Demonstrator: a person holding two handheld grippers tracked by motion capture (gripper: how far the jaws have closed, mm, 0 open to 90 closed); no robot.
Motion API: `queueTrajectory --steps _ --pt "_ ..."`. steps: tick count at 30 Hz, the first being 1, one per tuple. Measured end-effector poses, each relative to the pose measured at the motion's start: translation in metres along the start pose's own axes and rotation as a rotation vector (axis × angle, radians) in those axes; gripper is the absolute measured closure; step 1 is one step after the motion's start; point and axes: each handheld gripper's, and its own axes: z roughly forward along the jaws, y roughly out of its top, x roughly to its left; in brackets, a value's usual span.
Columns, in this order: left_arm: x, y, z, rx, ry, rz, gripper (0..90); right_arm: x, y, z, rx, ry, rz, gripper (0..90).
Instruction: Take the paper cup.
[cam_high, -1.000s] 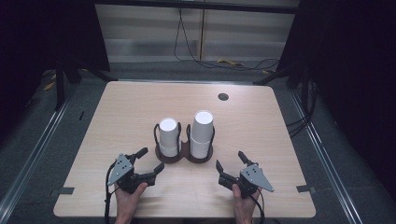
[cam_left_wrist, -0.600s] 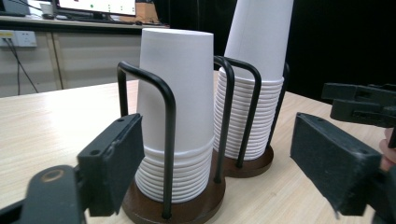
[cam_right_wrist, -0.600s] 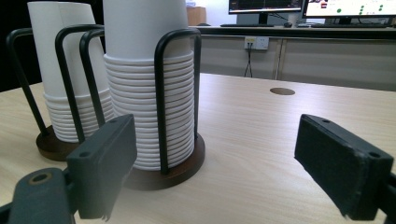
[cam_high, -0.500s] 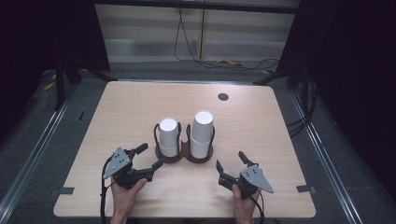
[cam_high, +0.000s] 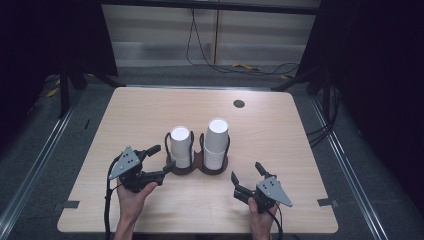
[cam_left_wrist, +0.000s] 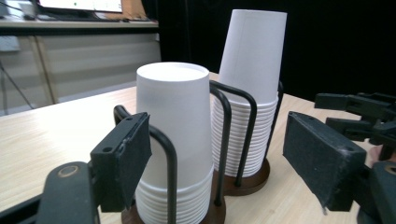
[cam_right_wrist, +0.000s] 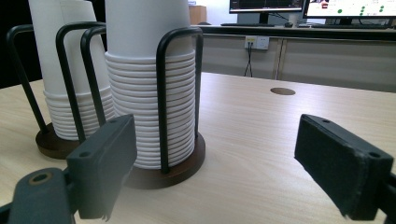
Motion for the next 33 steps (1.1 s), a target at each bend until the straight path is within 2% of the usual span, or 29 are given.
queueTrajectory --steps 1,2,5,9,10,12,15,18,21,24,28,33 --pt "0.001 0.004 0.002 0.014 -0.012 -0.006 23.8 0.001 0.000 0.000 0.002 0.002 -0.003 12.6" --pt "0.002 0.006 0.003 0.018 -0.018 0.007 23.9 0.000 0.000 0.000 0.001 0.004 -0.007 12.6" --pt "0.002 0.011 0.005 0.026 -0.028 0.014 24.1 0.000 0.000 0.000 0.002 0.001 -0.003 12.6" --pt "0.004 0.017 0.008 0.038 -0.028 0.018 25.2 0.000 0.000 0.001 0.006 0.003 -0.009 12.6" --pt "0.007 0.020 0.010 0.059 -0.027 0.023 25.4 0.000 0.000 0.000 0.006 0.002 -0.008 12.6" --pt "0.008 0.023 0.010 0.064 -0.033 0.025 25.4 0.000 0.000 0.000 0.007 0.002 -0.006 12.6" --pt "0.010 0.031 0.012 0.075 -0.025 0.034 26.2 0.000 0.000 0.000 0.006 0.002 -0.006 12.6" --pt "0.012 0.040 0.014 0.087 -0.034 0.040 26.2 0.000 0.000 0.001 0.010 0.002 -0.009 12.6" --pt "0.012 0.048 0.020 0.110 -0.041 0.047 26.2 0.000 0.000 0.001 0.009 0.001 -0.009 12.6" --pt "0.012 0.054 0.026 0.153 -0.057 0.059 27.3 0.000 0.000 0.001 0.010 0.005 -0.008 12.6" --pt "0.012 0.061 0.029 0.174 -0.050 0.068 27.8 0.001 0.001 0.001 0.016 0.008 -0.009 12.6" --pt "0.016 0.074 0.039 0.228 -0.069 0.092 28.6 0.001 0.001 0.002 0.018 0.003 -0.010 12.6"
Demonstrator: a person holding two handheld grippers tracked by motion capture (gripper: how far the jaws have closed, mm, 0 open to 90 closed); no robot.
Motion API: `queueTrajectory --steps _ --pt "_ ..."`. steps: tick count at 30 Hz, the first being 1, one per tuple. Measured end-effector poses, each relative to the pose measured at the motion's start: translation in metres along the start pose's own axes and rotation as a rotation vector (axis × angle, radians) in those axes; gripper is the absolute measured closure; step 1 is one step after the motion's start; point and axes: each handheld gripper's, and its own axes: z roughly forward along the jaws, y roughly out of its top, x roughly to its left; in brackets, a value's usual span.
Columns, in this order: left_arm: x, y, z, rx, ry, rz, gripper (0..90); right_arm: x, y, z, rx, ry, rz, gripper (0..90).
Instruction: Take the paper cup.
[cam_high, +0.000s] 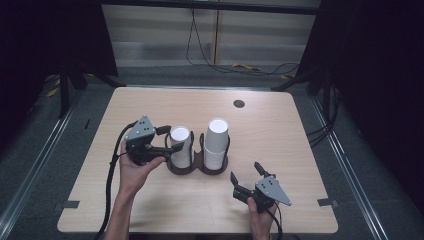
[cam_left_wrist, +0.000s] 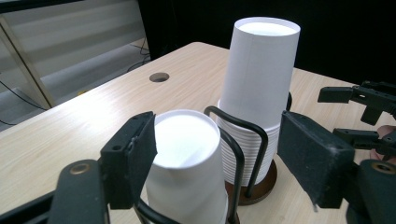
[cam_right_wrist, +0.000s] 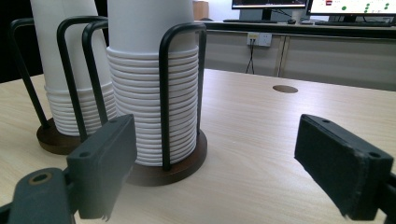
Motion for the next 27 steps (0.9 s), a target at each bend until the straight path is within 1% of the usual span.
queueTrajectory --steps 3,4,7,8,9,10,11,13,15,17,18,19,20,21,23,25,26,27 --pt "0.004 0.006 0.004 0.036 -0.014 0.003 28.5 0.000 0.000 0.000 -0.001 0.000 0.001 12.6" --pt "0.004 0.006 0.004 0.036 -0.014 0.003 28.5 0.000 0.000 0.000 -0.001 0.000 0.001 12.6" --pt "0.008 0.012 0.005 0.080 -0.020 0.005 28.5 0.000 0.000 0.000 0.000 0.000 0.000 12.6" --pt "0.008 0.012 0.005 0.080 -0.020 0.005 28.5 0.000 0.000 0.000 0.000 0.000 0.000 12.6" --pt "0.010 0.016 0.007 0.108 -0.016 0.022 28.5 0.000 0.000 0.000 0.000 0.000 0.001 12.6" --pt "0.010 0.016 0.007 0.108 -0.016 0.022 28.5 0.000 0.000 0.000 0.000 0.000 0.001 12.6" --pt "0.012 0.019 0.008 0.124 -0.019 0.028 28.5 0.000 0.000 0.000 0.002 0.001 0.001 12.6" --pt "0.014 0.026 0.012 0.176 -0.020 0.046 28.5 0.000 0.000 0.000 -0.001 0.001 0.001 12.6" --pt "0.014 0.029 0.014 0.200 -0.018 0.056 28.5 0.000 0.000 0.000 0.002 0.001 0.002 12.6" --pt "0.016 0.032 0.017 0.236 -0.032 0.062 29.0 0.000 0.000 0.000 0.003 0.007 0.000 12.6" --pt "0.018 0.033 0.019 0.258 -0.044 0.072 29.0 0.000 0.000 0.000 0.000 0.000 0.001 12.6" --pt "0.018 0.035 0.020 0.279 -0.048 0.082 29.2 0.000 0.000 0.000 0.001 0.004 0.001 12.6" --pt "0.018 0.035 0.020 0.279 -0.048 0.082 29.5 0.000 0.000 0.000 0.001 0.004 0.001 12.6" --pt "0.020 0.038 0.022 0.294 -0.041 0.089 29.5 0.000 0.000 0.000 0.002 0.004 0.000 12.6" --pt "0.021 0.041 0.023 0.306 -0.052 0.087 30.2 0.000 0.000 0.000 0.001 0.003 0.000 12.6" --pt "0.023 0.045 0.024 0.333 -0.043 0.097 30.6 0.000 0.000 0.000 0.001 0.004 0.000 12.6" --pt "0.023 0.045 0.024 0.333 -0.043 0.097 30.5 0.000 0.000 0.000 0.001 0.004 0.000 12.6" --pt "0.025 0.047 0.025 0.351 -0.045 0.100 30.3 0.000 0.000 0.000 0.001 0.007 0.000 12.6"
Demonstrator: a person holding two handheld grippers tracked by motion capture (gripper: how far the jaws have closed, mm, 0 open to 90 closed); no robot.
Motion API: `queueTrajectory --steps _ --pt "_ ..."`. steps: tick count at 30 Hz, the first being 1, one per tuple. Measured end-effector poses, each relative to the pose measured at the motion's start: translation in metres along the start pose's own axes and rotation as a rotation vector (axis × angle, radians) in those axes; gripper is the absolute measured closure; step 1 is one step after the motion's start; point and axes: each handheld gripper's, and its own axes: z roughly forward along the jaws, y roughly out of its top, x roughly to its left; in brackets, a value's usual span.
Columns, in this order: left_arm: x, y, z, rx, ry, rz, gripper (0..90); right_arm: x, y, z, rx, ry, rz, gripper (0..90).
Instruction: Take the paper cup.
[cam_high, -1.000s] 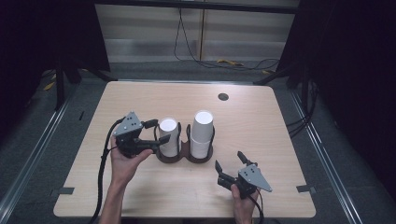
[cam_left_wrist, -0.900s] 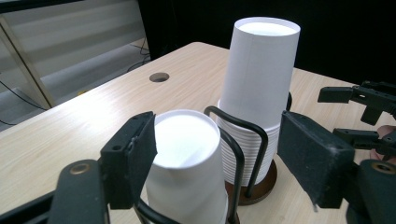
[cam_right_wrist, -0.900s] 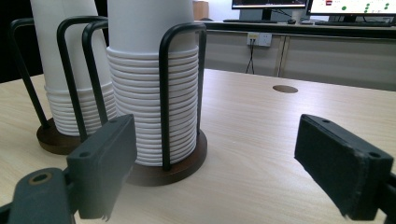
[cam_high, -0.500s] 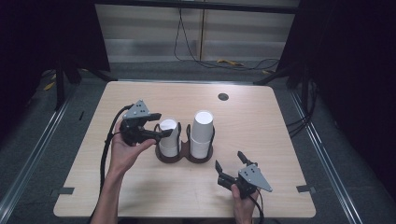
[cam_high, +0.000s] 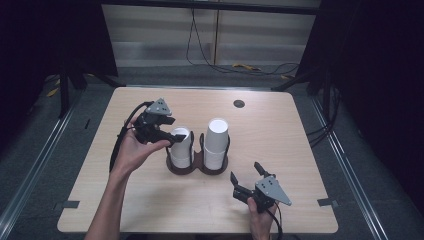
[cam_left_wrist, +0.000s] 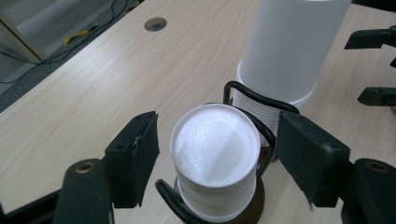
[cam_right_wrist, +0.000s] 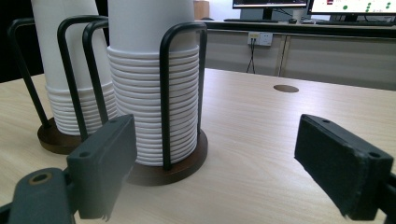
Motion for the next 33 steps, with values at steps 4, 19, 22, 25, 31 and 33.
queueTrajectory --steps 4,19,22,25,31,33 --pt "0.003 0.006 0.003 0.057 -0.018 0.008 28.3 0.000 0.000 0.000 0.004 -0.001 -0.002 12.6" --pt "0.008 0.010 0.019 0.182 -0.034 0.025 25.1 0.000 0.000 0.001 0.009 0.007 -0.005 12.6" --pt "0.009 0.009 0.023 0.191 -0.033 0.022 24.7 0.000 0.000 0.001 0.010 0.008 -0.005 12.6" --pt "0.008 0.011 0.028 0.208 -0.027 0.020 21.9 0.001 0.001 0.001 0.015 0.006 -0.006 12.6" --pt "0.009 0.010 0.033 0.235 -0.043 0.018 23.1 0.001 0.001 0.001 0.018 0.006 -0.011 12.6" --pt "0.008 0.009 0.036 0.240 -0.054 0.011 23.6 0.001 0.001 0.001 0.016 0.001 -0.010 12.6"
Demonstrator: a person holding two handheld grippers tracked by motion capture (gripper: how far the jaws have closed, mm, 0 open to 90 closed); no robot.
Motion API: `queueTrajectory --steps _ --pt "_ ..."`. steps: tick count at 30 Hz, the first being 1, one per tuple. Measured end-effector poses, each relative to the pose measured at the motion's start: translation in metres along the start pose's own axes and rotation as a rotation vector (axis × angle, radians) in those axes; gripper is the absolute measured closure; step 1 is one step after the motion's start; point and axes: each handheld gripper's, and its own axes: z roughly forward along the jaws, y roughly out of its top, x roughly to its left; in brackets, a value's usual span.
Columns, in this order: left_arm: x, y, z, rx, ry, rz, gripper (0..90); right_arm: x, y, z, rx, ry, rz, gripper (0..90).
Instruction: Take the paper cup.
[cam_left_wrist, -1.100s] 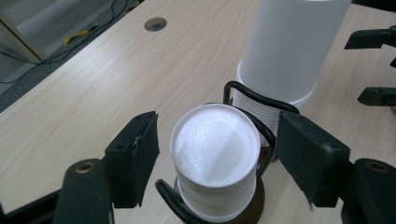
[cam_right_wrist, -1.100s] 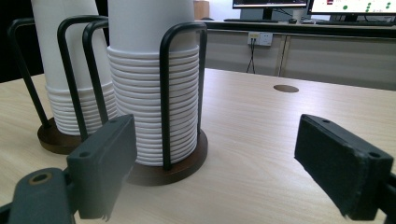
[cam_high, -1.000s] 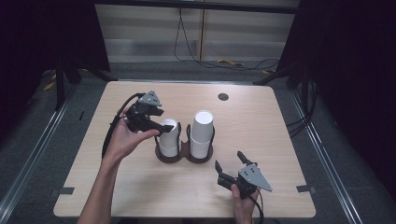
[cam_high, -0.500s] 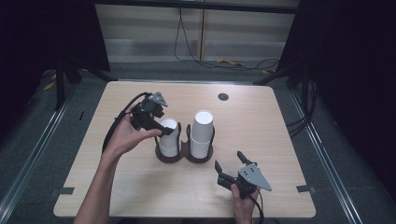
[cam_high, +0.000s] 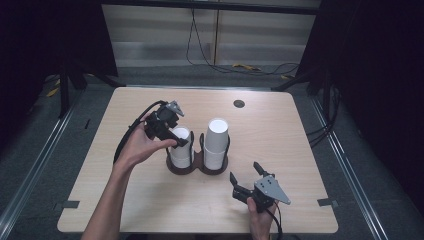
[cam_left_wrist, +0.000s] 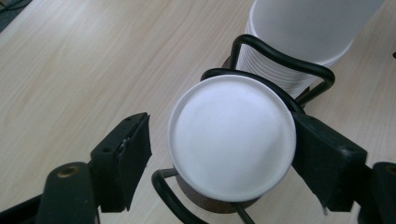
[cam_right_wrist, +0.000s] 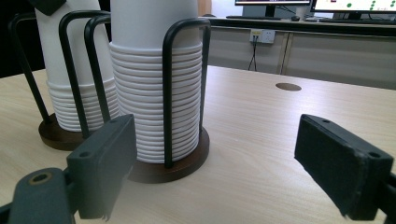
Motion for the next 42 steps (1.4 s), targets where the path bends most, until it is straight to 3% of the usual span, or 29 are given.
queueTrajectory --steps 3,13,27,42 --pt "0.000 0.001 0.007 0.013 -0.016 0.011 28.8 0.000 0.000 0.000 0.003 0.001 -0.002 12.6" --pt "-0.001 0.001 0.012 0.030 -0.011 0.006 29.4 0.000 0.000 0.000 -0.002 0.004 -0.005 12.6" --pt "-0.001 0.002 0.009 0.030 -0.011 0.033 31.7 0.000 0.000 0.000 0.001 0.003 0.002 12.6" --pt "-0.002 0.004 0.001 0.012 -0.036 0.018 33.7 0.000 0.000 0.000 0.001 0.003 0.004 12.6"
